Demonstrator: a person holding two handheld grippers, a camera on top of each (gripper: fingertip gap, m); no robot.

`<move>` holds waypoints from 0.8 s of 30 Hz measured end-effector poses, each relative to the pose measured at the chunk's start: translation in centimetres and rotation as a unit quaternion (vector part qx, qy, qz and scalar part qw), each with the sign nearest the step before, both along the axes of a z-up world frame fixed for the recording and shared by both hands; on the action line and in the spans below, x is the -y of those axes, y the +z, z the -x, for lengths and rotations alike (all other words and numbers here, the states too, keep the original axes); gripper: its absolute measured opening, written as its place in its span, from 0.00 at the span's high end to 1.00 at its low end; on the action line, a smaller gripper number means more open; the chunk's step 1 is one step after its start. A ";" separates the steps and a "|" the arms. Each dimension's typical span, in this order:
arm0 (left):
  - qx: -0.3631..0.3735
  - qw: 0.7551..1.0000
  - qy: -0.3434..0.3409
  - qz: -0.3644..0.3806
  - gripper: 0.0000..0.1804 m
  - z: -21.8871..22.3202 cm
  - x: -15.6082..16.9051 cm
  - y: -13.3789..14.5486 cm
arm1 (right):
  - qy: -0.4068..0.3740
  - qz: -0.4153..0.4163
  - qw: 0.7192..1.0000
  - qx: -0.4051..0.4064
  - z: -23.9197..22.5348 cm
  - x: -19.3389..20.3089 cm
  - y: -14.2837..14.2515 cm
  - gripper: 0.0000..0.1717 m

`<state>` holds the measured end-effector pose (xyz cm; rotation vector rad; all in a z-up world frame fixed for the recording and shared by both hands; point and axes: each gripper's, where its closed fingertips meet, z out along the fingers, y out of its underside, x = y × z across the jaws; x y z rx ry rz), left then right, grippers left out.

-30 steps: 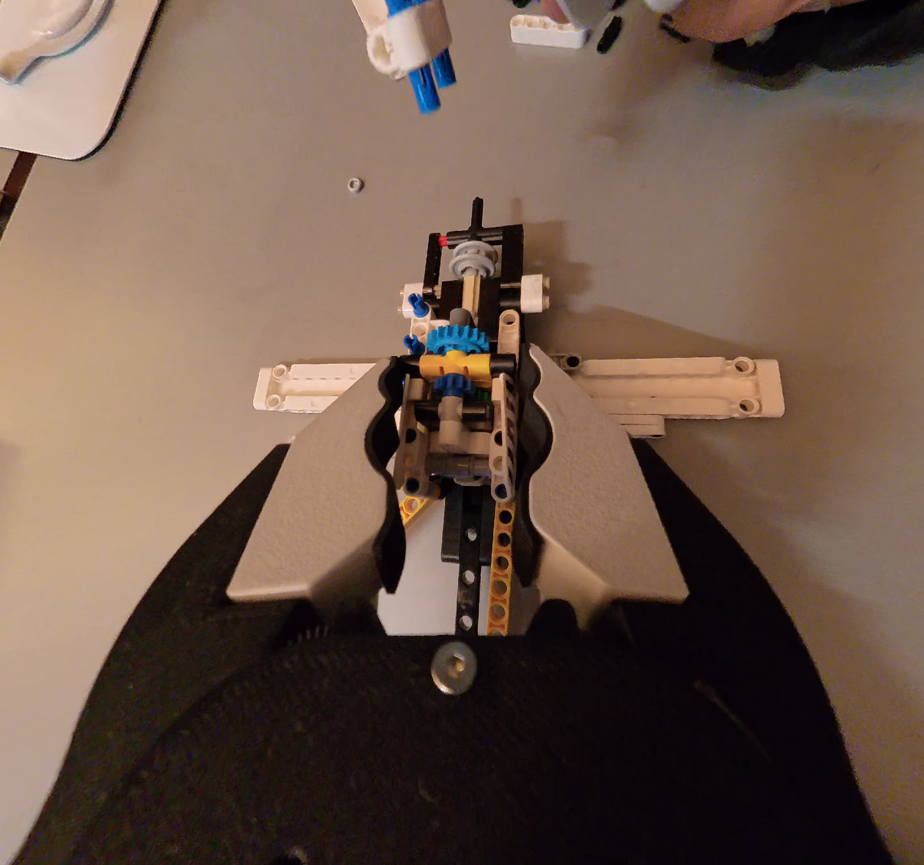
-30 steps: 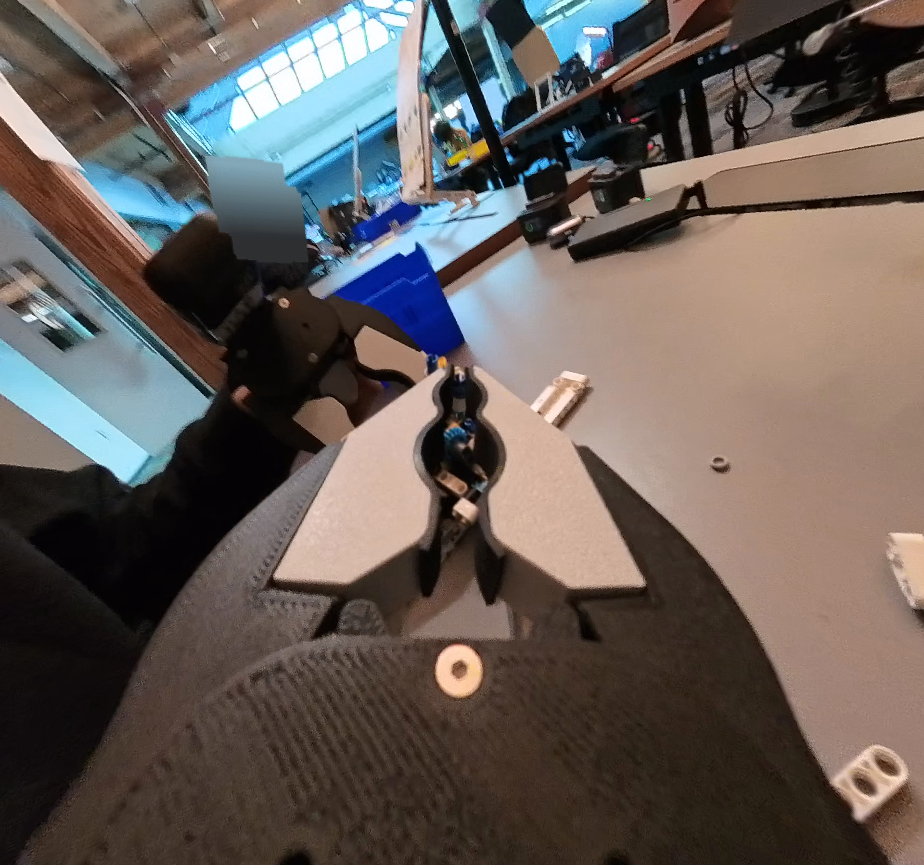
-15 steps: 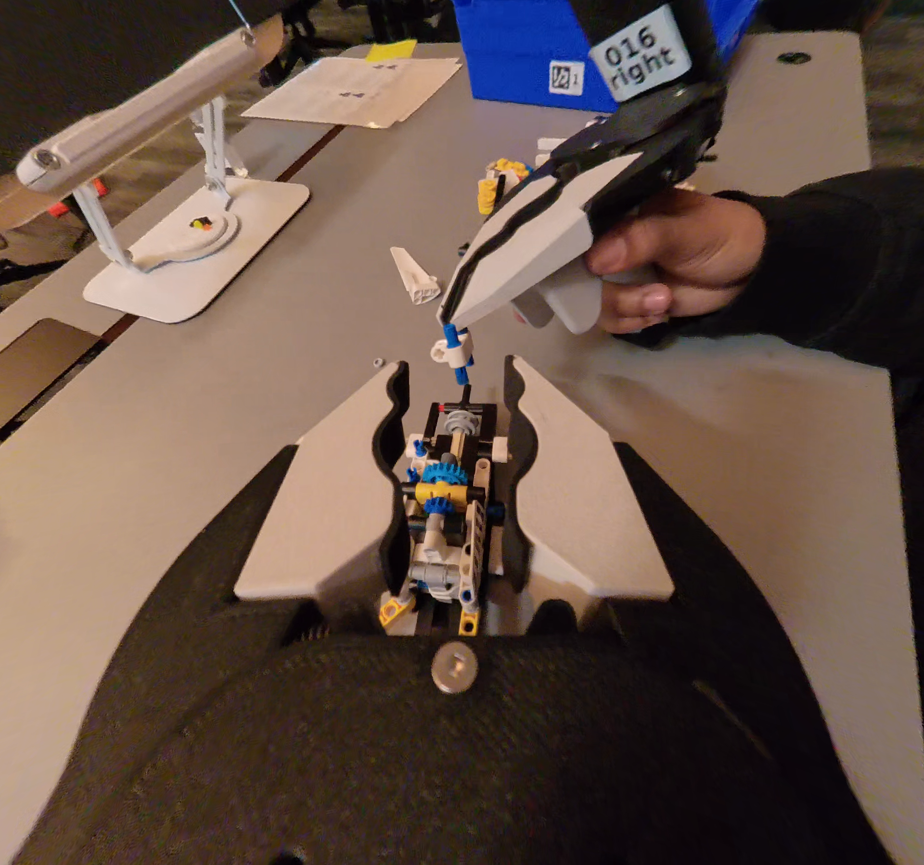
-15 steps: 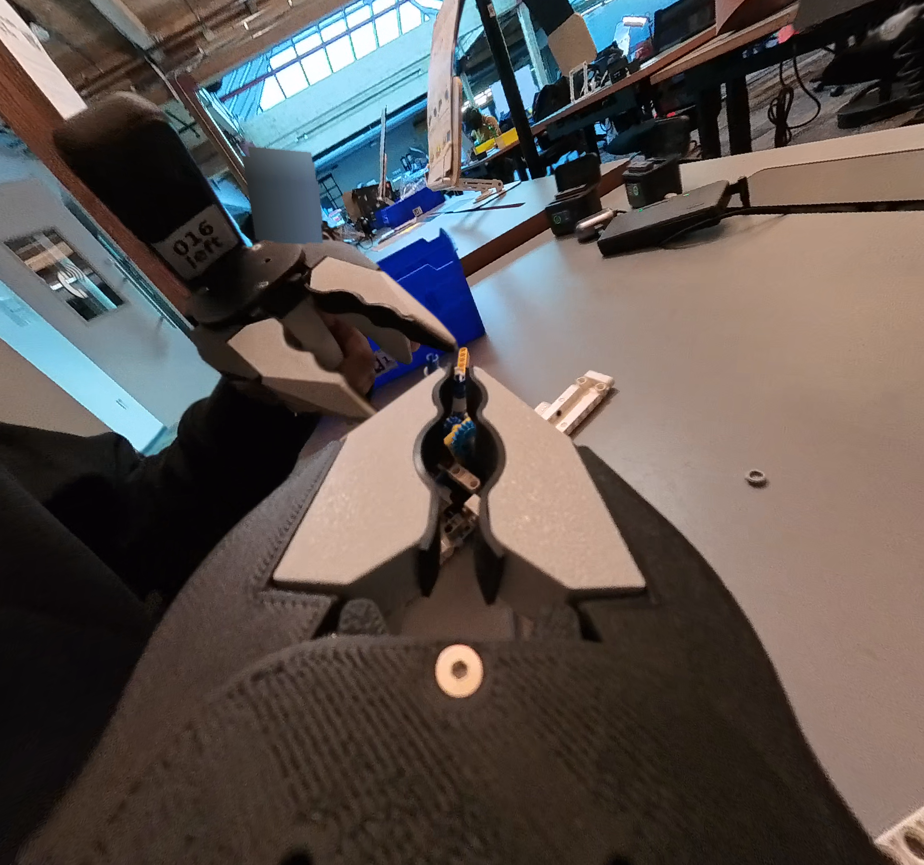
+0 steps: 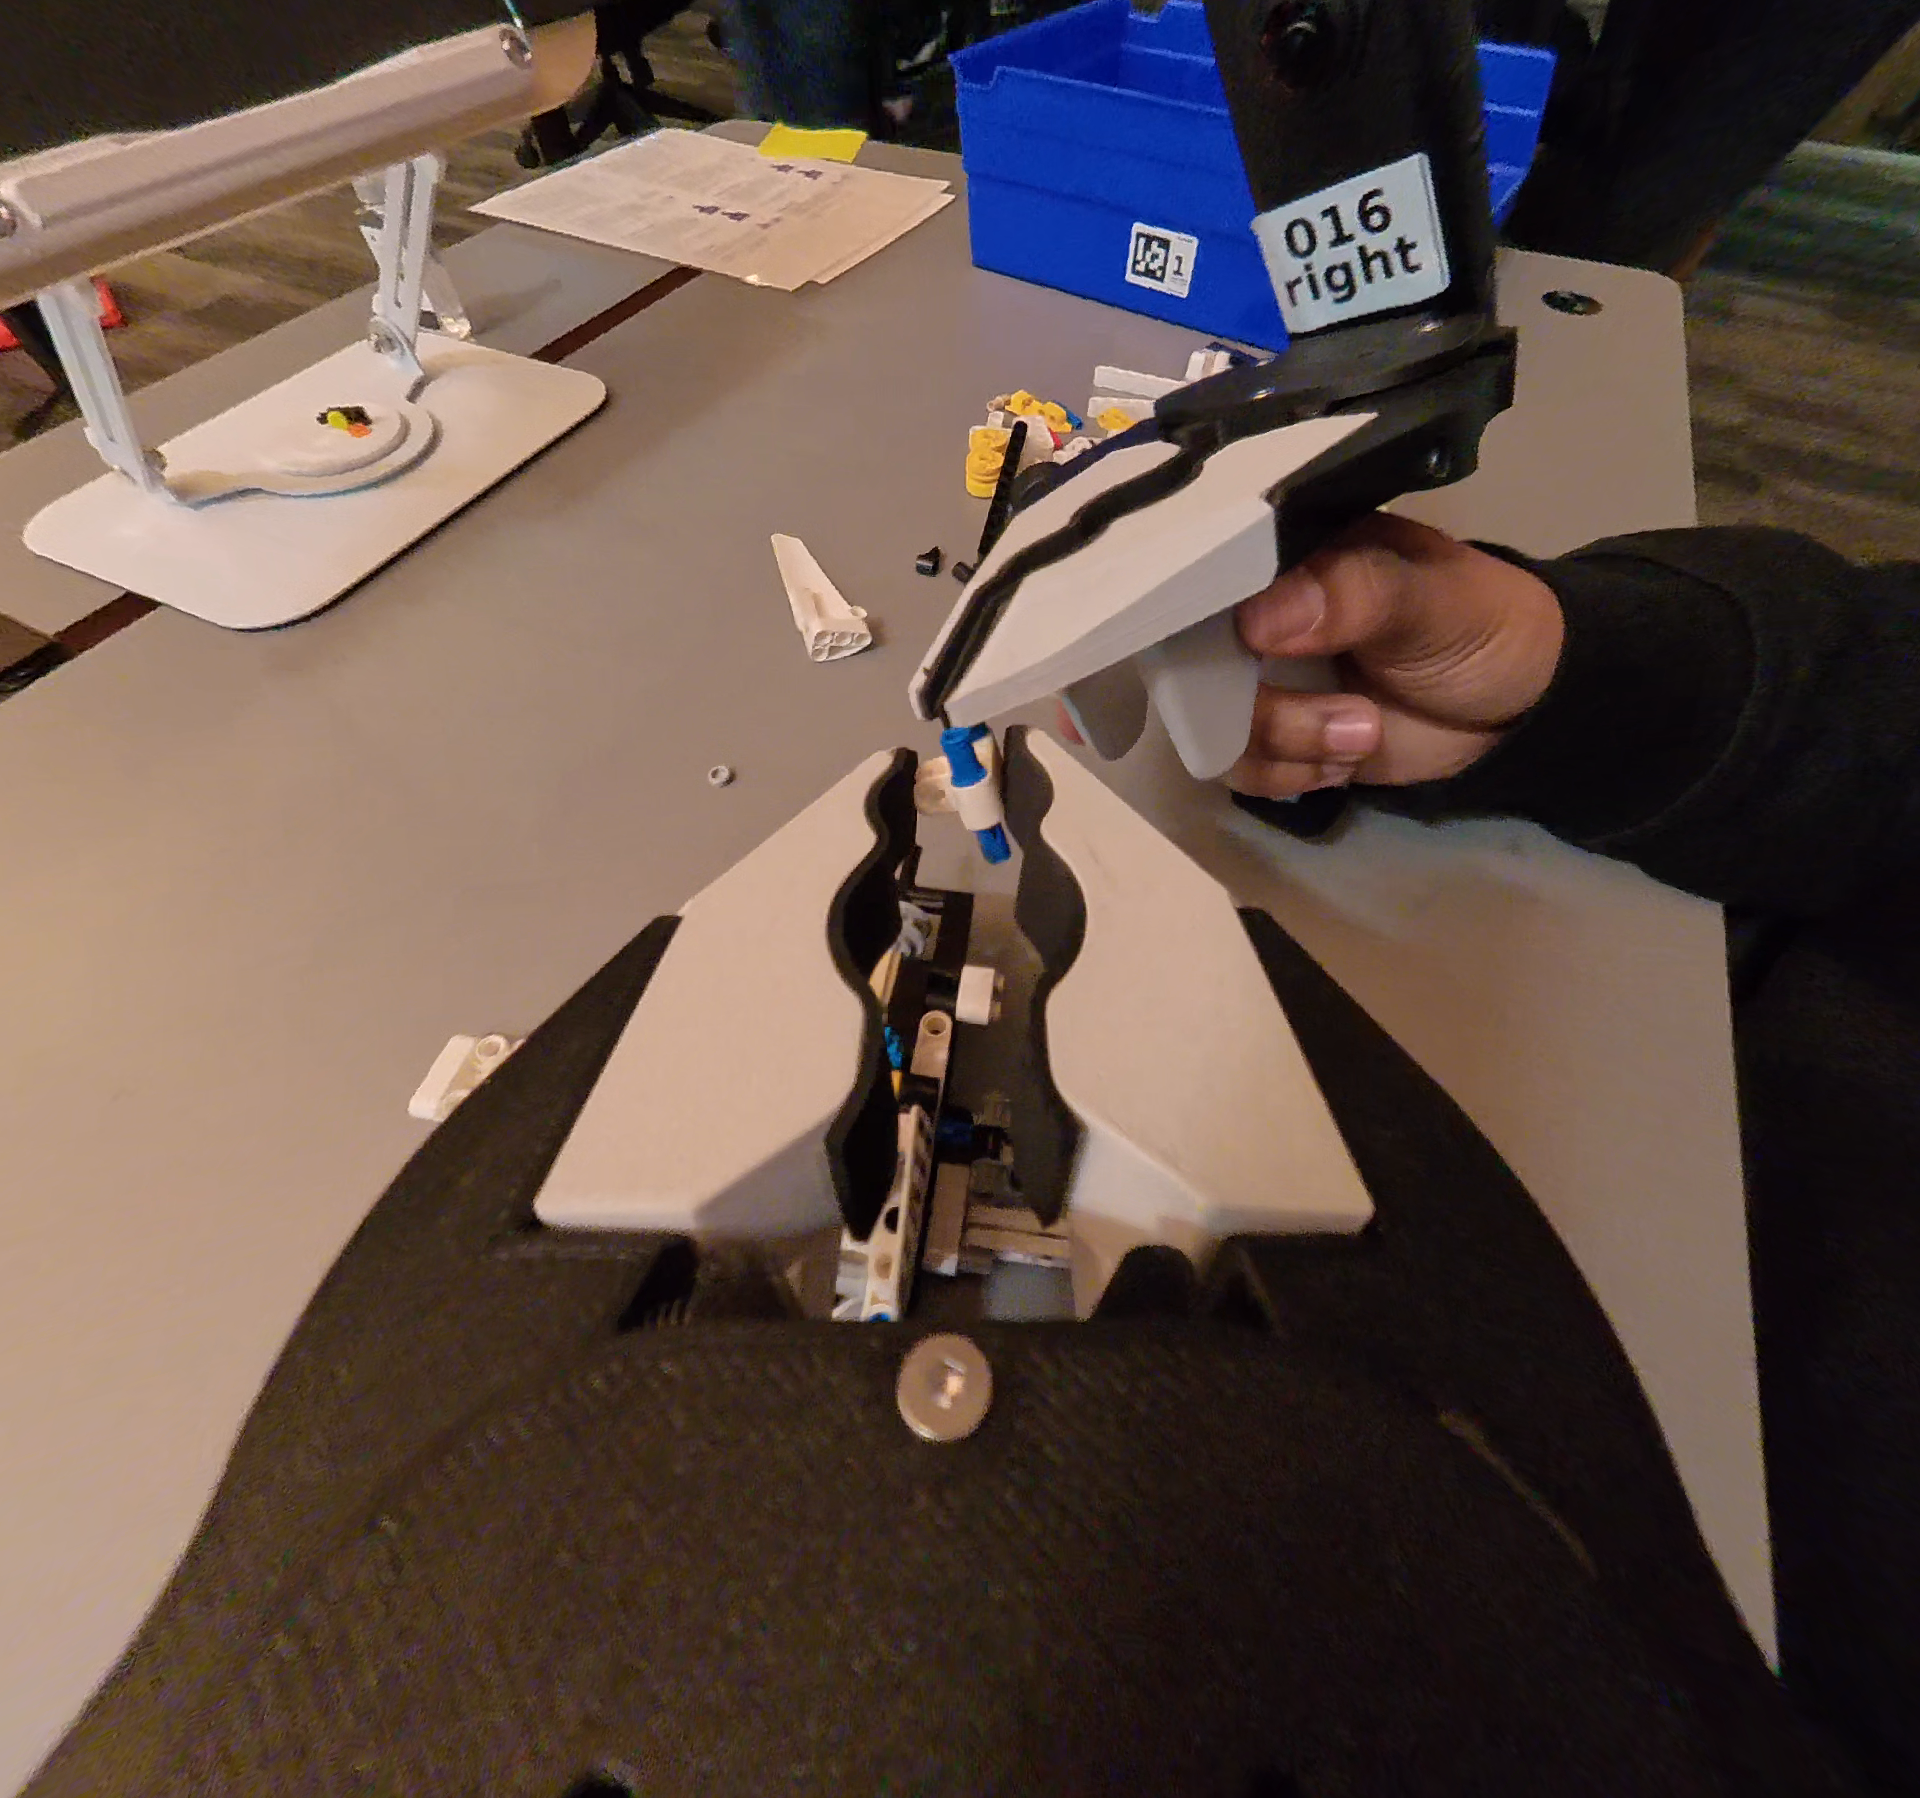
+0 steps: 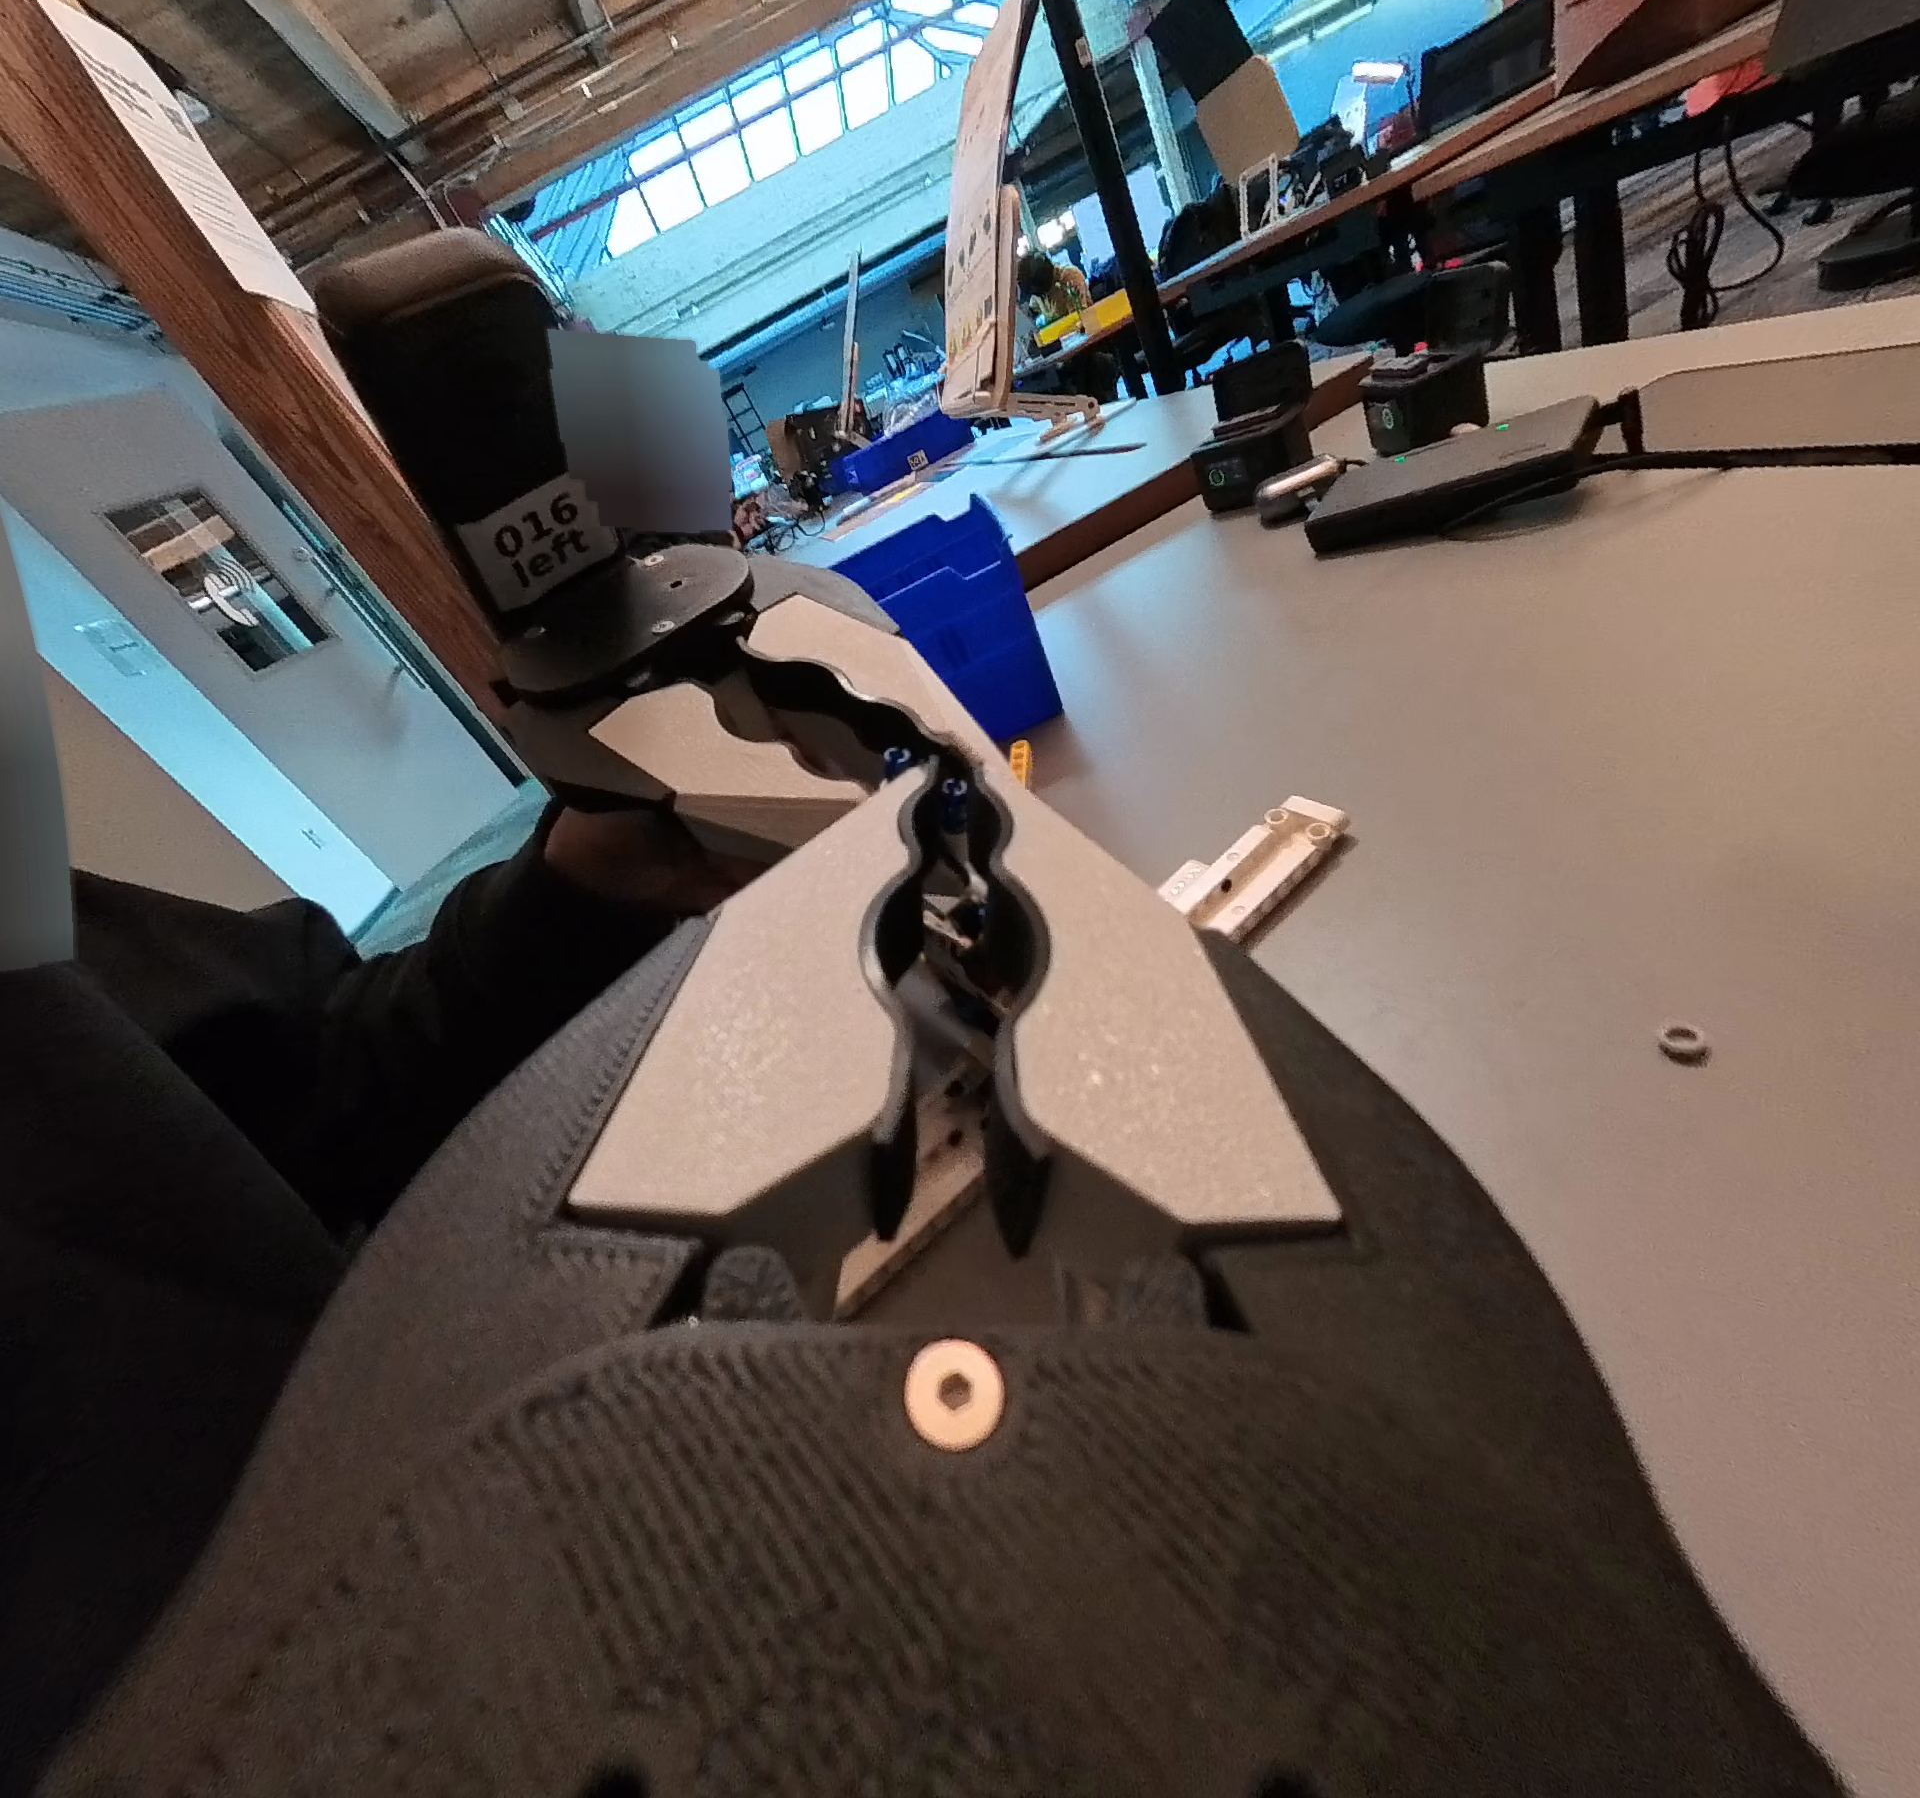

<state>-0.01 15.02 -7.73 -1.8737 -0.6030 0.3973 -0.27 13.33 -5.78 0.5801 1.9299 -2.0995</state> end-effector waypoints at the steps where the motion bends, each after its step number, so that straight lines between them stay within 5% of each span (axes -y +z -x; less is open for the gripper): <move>1: 0.003 1.000 -0.001 0.000 0.91 -0.1 -0.1 0.0 | -0.001 0.010 1.000 0.005 0.0 -0.1 0.2 1.00; 14: 0.003 1.000 -0.014 0.005 0.91 -1.1 -0.8 1.0 | -0.005 0.084 0.996 0.029 -0.3 -0.4 1.8 1.00; 17: 0.041 0.991 -0.061 0.109 0.91 -3.2 -2.1 -4.0 | -0.066 0.193 0.978 0.051 2.4 -3.9 4.9 1.00; 19: 0.031 0.996 -0.046 0.076 0.91 -3.0 -3.0 -4.2 | -0.091 0.231 0.967 0.061 4.2 -7.4 5.8 1.00; 24: -0.003 0.998 0.009 0.059 0.91 -1.1 -0.6 -1.2 | -0.094 0.082 0.992 0.016 3.7 -5.8 2.1 1.00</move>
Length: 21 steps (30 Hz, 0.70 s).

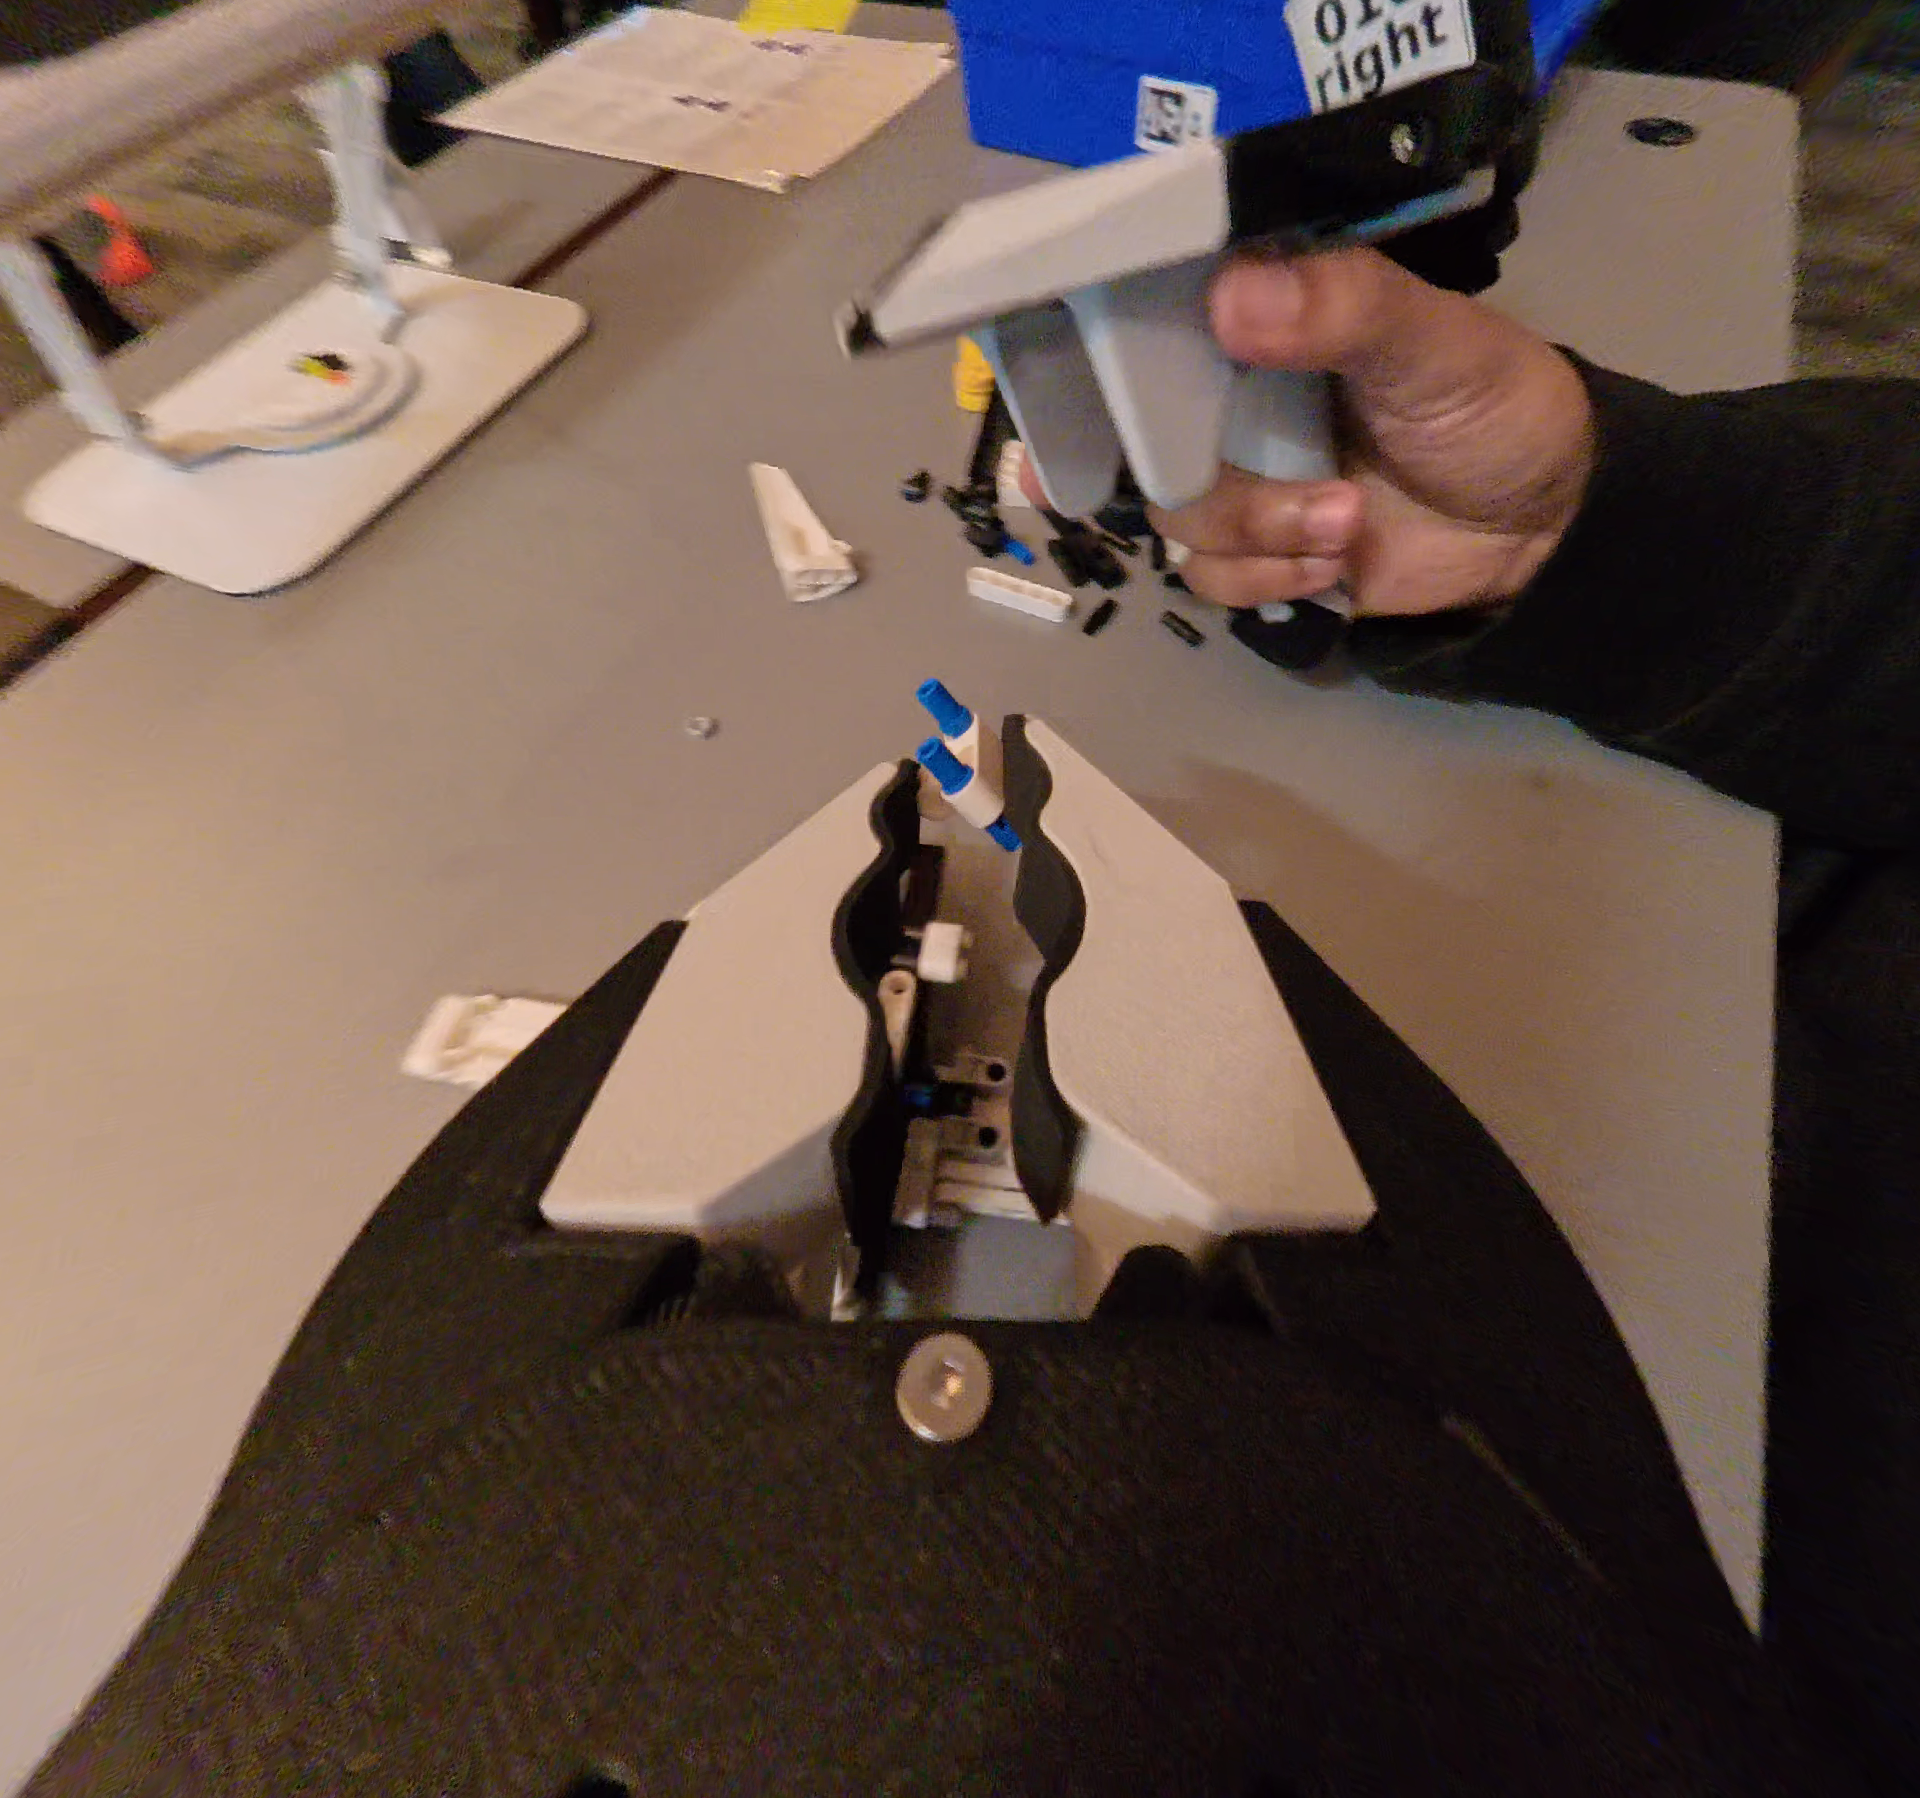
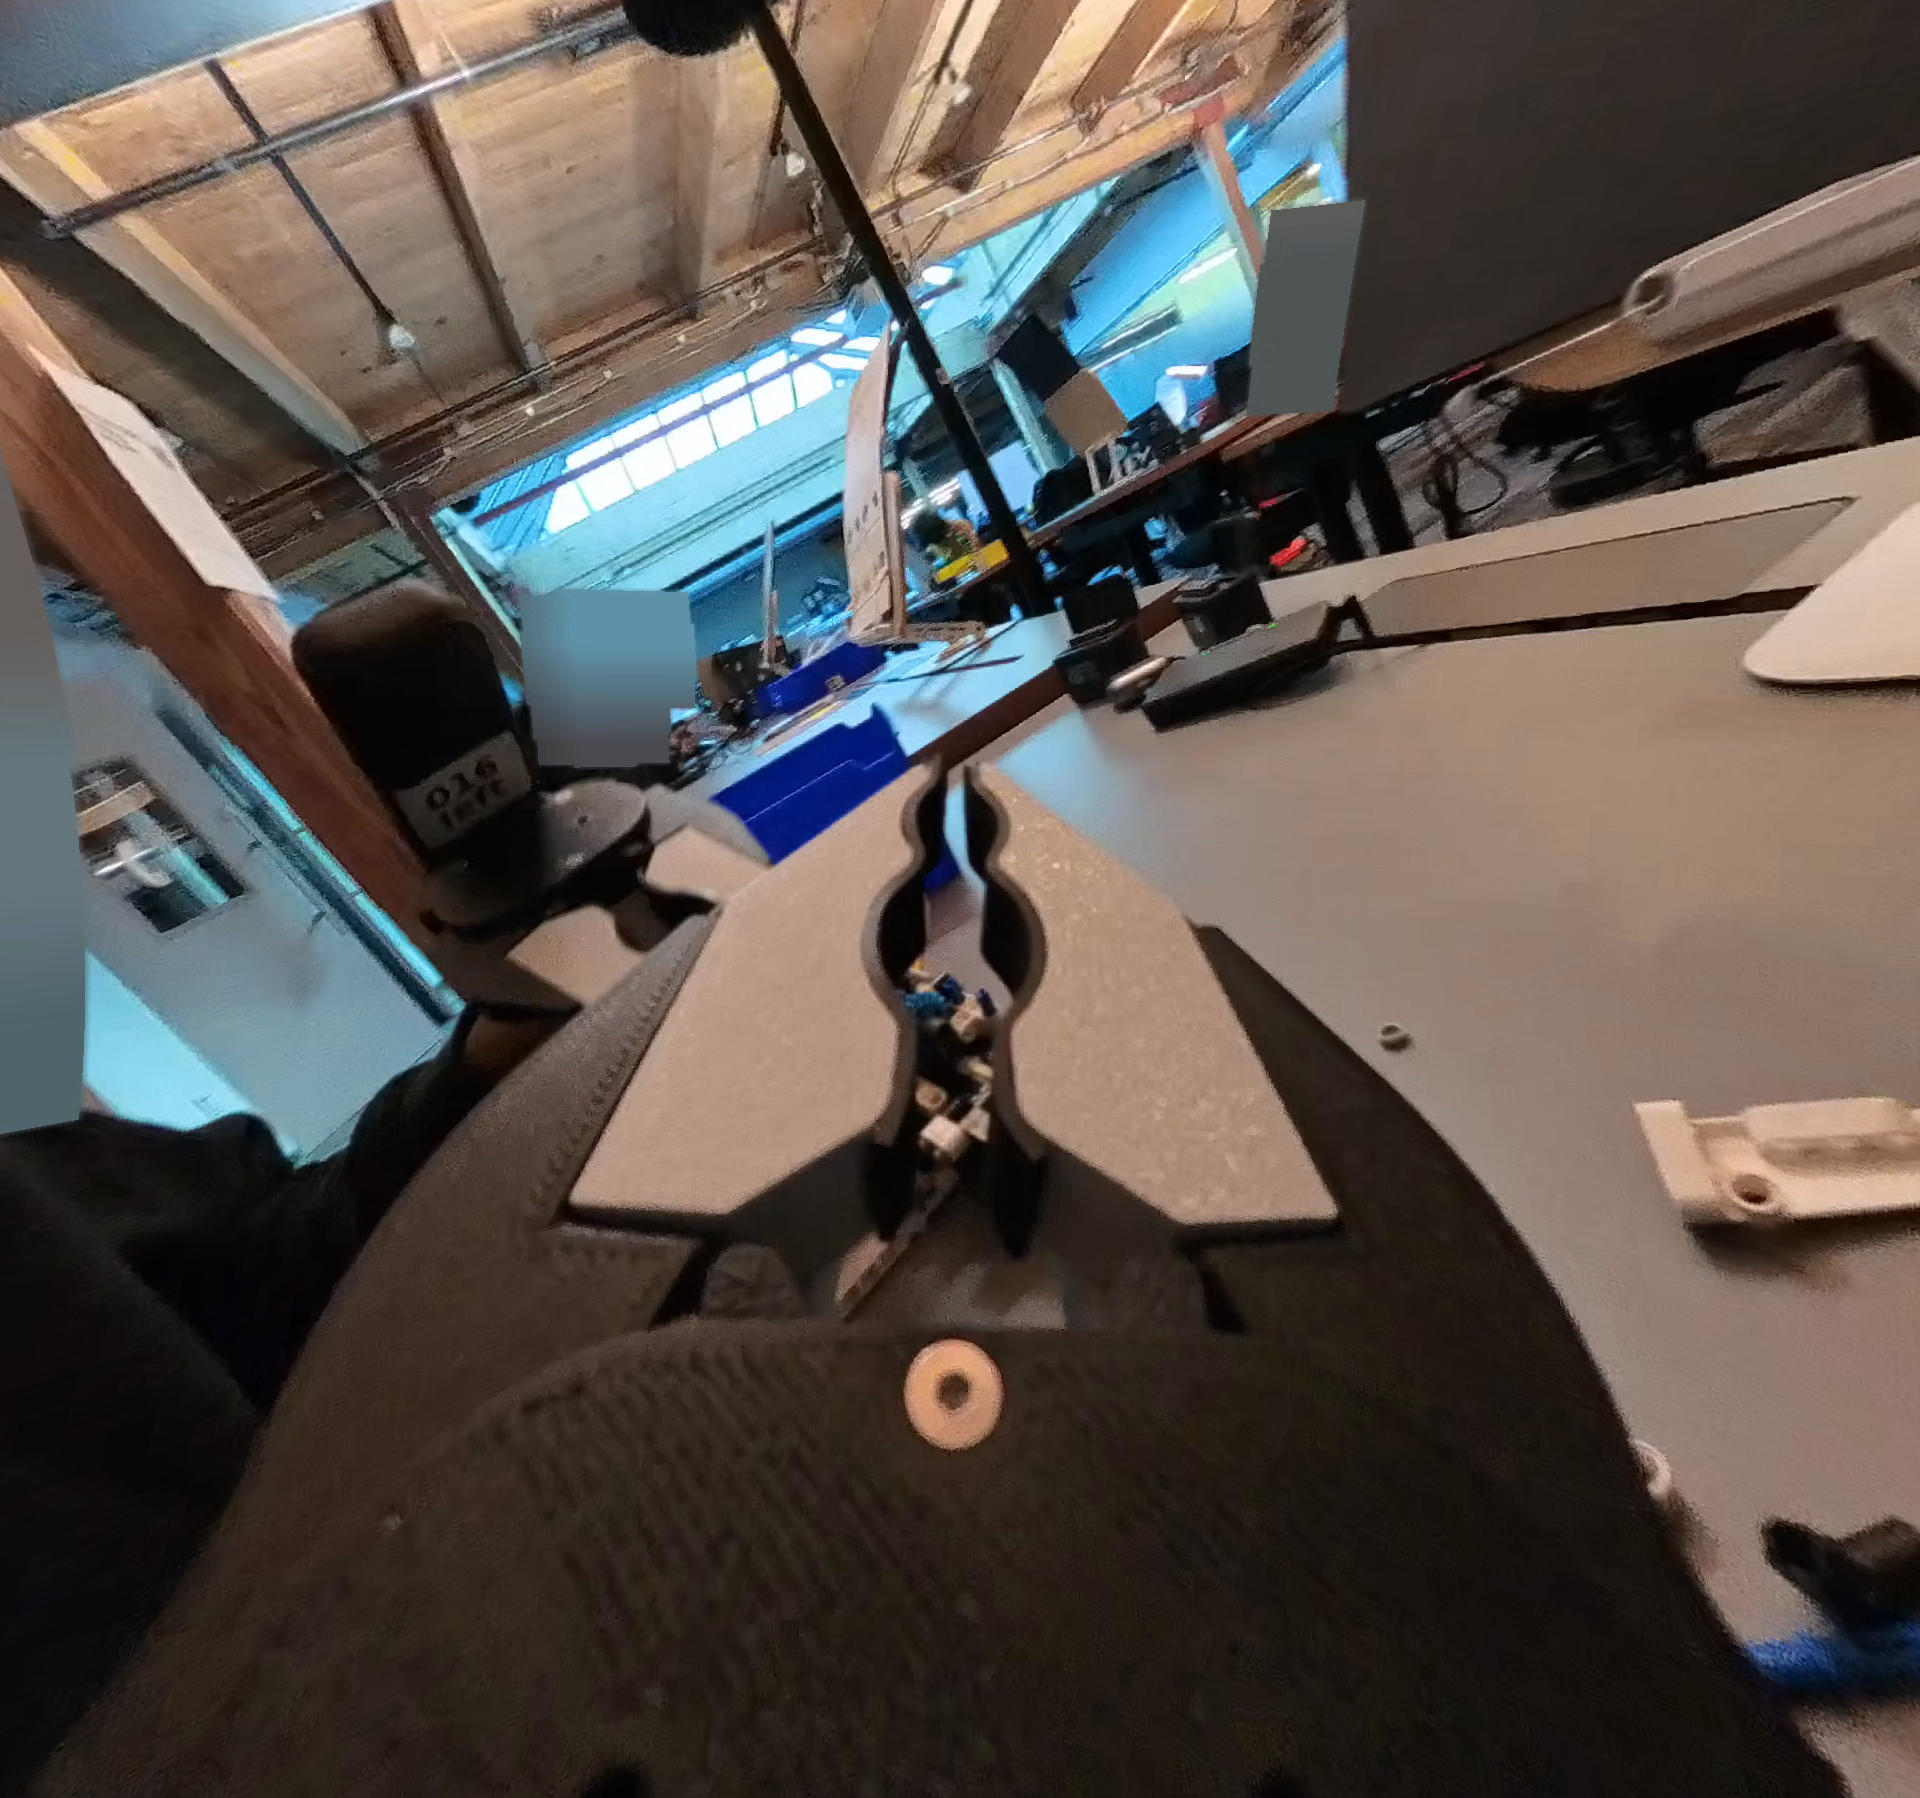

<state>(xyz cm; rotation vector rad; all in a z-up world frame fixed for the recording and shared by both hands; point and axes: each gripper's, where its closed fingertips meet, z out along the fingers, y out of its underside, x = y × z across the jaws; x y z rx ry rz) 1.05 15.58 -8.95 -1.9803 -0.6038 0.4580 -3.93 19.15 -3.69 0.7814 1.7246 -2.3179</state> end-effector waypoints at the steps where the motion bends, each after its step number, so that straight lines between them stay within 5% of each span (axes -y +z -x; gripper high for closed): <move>1: -0.010 1.000 0.008 -0.002 0.92 0.2 0.4 0.4 | 0.028 -0.001 1.000 0.011 -0.5 0.6 -0.3 0.97; 7: -0.021 1.000 0.009 0.003 0.91 0.1 0.6 0.7 | 0.188 0.009 0.977 0.100 -4.0 4.1 -1.9 0.85; 13: -0.012 1.000 -0.004 -0.012 0.91 -0.4 0.0 0.6 | 0.203 -0.029 0.976 0.078 -5.5 5.6 -2.6 0.97; 21: -0.071 0.997 -0.002 0.015 0.92 -0.3 -0.7 1.3 | 0.181 0.009 0.980 0.087 -5.0 5.0 -1.6 1.00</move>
